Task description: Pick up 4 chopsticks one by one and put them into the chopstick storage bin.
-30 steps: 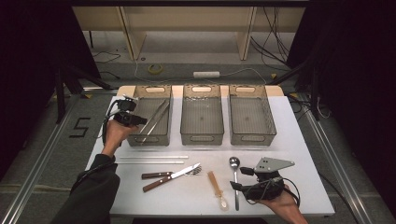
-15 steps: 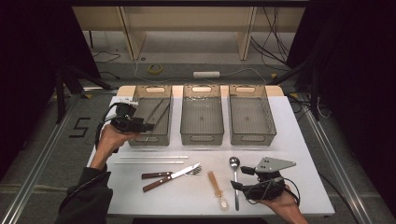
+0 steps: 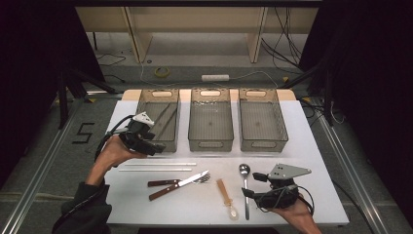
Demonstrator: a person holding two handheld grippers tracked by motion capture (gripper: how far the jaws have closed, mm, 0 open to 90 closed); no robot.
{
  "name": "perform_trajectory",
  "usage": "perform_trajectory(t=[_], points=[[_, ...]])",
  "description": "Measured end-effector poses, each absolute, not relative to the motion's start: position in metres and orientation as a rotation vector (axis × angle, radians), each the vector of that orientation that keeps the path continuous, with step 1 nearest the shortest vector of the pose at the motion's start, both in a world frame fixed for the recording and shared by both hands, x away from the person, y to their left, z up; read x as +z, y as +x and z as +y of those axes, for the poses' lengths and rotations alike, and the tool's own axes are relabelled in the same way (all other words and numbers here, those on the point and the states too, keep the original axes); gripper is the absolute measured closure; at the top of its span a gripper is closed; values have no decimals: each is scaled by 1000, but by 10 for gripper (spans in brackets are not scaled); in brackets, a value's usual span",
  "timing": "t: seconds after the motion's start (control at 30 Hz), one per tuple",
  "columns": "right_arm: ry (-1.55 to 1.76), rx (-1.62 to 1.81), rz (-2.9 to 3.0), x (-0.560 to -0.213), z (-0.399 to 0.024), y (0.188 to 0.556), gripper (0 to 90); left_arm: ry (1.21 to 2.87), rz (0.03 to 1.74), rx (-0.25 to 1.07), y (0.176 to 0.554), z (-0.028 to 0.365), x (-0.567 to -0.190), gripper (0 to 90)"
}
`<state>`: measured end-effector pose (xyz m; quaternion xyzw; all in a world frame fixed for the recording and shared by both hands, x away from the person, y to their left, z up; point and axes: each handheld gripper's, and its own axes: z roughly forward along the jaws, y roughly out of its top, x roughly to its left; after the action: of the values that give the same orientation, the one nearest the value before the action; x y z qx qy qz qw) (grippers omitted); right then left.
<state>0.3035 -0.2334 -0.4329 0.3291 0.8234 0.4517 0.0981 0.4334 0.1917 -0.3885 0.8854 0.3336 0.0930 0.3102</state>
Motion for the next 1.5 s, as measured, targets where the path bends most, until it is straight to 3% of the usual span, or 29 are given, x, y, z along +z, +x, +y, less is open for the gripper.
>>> perform_trajectory(t=[1.07, 1.5], points=[[996, 1333, 2425, -433, -235, 304, 315, 2598, 789, 222, 421, 188, -423, 261], [997, 1334, 2429, -433, -235, 305, 317, 2724, 703, 225, 422, 191, -439, 432]])
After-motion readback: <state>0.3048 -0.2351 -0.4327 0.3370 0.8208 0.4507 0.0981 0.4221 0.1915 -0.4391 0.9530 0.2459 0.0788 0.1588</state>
